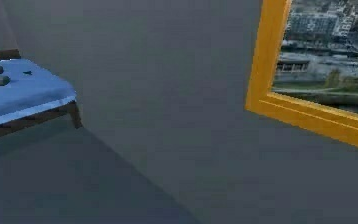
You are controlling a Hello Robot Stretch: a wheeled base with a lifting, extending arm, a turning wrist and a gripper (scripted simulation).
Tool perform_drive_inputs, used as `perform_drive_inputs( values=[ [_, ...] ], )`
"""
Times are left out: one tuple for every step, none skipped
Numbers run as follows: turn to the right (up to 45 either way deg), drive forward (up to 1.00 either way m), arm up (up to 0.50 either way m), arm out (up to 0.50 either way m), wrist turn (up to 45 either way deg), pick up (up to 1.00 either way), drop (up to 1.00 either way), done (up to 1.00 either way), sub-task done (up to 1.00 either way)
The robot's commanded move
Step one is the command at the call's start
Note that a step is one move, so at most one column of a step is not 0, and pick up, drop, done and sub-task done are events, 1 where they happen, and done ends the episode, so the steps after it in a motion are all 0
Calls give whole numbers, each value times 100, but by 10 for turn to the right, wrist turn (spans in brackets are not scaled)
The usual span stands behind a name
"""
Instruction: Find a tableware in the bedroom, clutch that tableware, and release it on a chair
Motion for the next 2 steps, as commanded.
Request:
perform_drive_inputs(
  values=[
    [-450,0,0,0,0,0,0,0,0],
    [0,55,0,0,0,0,0,0,0]
  ],
)
